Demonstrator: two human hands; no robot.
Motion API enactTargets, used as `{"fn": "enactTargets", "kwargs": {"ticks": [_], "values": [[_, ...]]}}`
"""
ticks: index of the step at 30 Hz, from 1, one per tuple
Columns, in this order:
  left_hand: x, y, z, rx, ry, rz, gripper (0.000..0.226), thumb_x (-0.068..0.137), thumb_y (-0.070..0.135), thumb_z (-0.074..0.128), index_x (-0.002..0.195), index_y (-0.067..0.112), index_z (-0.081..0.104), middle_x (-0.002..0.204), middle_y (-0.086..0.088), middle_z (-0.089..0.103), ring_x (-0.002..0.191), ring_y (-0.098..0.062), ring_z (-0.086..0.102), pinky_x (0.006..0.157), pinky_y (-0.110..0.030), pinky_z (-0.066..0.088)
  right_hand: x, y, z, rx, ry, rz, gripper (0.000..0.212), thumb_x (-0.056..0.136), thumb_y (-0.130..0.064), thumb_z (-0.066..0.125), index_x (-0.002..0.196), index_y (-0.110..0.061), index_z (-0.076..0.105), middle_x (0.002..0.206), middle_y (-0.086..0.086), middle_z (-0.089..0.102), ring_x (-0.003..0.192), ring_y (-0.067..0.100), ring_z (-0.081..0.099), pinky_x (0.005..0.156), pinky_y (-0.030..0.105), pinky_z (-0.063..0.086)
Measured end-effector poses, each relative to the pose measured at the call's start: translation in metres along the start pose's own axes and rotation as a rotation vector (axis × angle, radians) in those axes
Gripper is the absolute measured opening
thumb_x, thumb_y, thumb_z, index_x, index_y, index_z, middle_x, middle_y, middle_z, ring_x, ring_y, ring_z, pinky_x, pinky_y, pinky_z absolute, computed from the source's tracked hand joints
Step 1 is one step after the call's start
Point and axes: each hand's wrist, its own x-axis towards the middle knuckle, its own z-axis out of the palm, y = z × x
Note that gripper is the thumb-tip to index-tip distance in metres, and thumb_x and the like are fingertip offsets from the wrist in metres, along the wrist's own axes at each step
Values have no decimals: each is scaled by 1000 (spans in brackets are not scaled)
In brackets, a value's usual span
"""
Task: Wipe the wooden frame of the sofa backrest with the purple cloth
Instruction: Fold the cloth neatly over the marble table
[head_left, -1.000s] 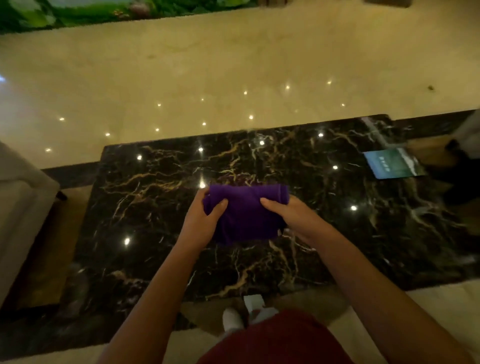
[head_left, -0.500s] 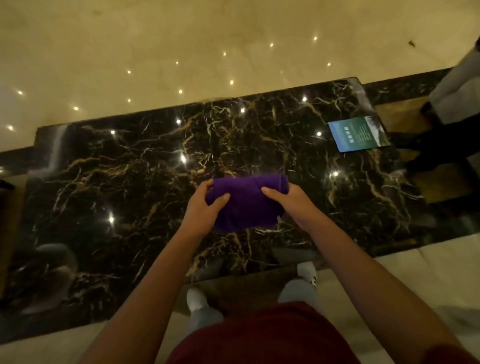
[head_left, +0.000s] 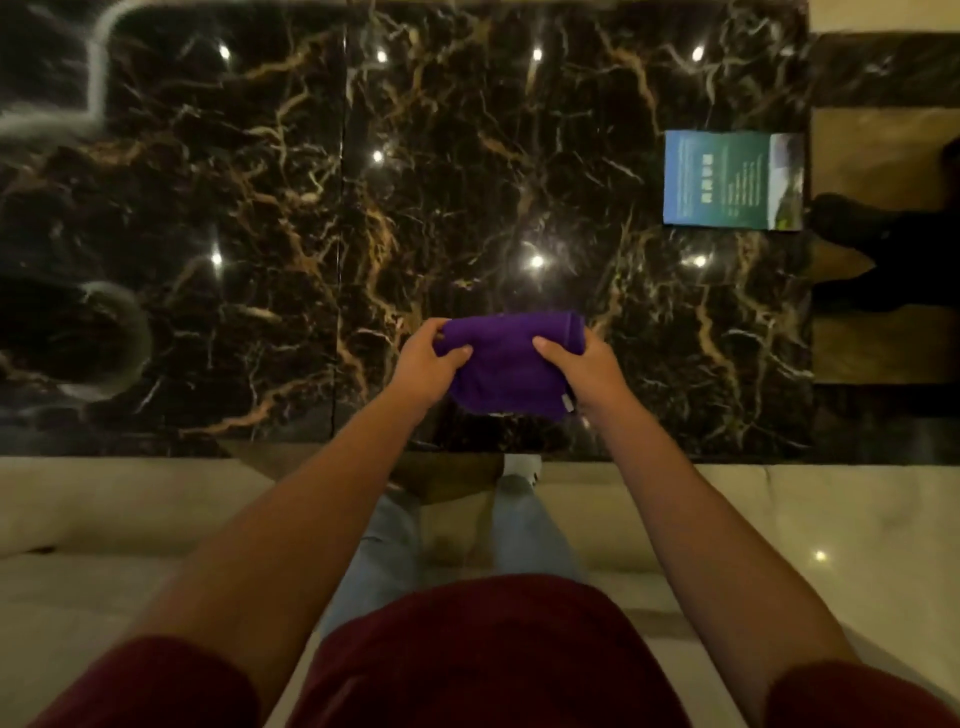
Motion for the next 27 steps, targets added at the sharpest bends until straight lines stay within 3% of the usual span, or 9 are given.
{"fn": "enactTargets", "kwargs": {"ticks": [2,5,9,12,15,20,27], "values": [[12,-8,19,60,4,-28,32,96,7,69,127,11,60,111,-3,65,111,-24,64,98,-39,55,13,14,-8,-23,14,7,28,78,-35,89,103,-35,76,100,-9,81,93,11,77,75,29,64],[38,-31,48,118,23,-99,35,97,11,69,130,12,60,110,0,63,112,-23,63,96,-35,52,38,49,-13,-67,51,71,27,81,-35,88,104,-36,73,102,-9,79,97,13,75,87,37,64],[89,-78,75,251,-43,-136,38,97,19,69,134,17,57,125,-5,64,119,-26,61,105,-45,52,80,106,-16,-149,101,140,35,83,-38,86,115,-30,72,111,-3,76,106,20,72,96,44,60],[120,-115,88,366,-100,-164,44,97,24,70,138,17,55,134,-8,61,123,-28,59,106,-45,50,109,142,-16,-328,137,141,42,84,-48,82,117,-24,74,108,-3,75,107,22,71,94,41,59],[146,-149,96,449,-139,-192,49,97,25,70,142,16,52,140,-12,57,129,-32,56,111,-47,47,130,175,-9,-517,128,141,54,85,-58,77,123,-20,74,120,5,76,113,27,69,99,42,55],[163,-175,105,486,-150,-150,45,99,23,67,141,15,54,140,-12,58,129,-32,55,109,-44,46,144,202,-5,-716,118,52,57,92,-62,67,120,-13,71,116,9,75,111,32,68,83,32,44],[179,-190,112,534,-52,-105,42,99,25,67,139,16,57,138,-10,59,125,-28,57,108,-42,48,163,207,1,-995,143,-20,62,95,-70,54,130,-20,63,115,7,74,108,32,69,85,40,52]]}}
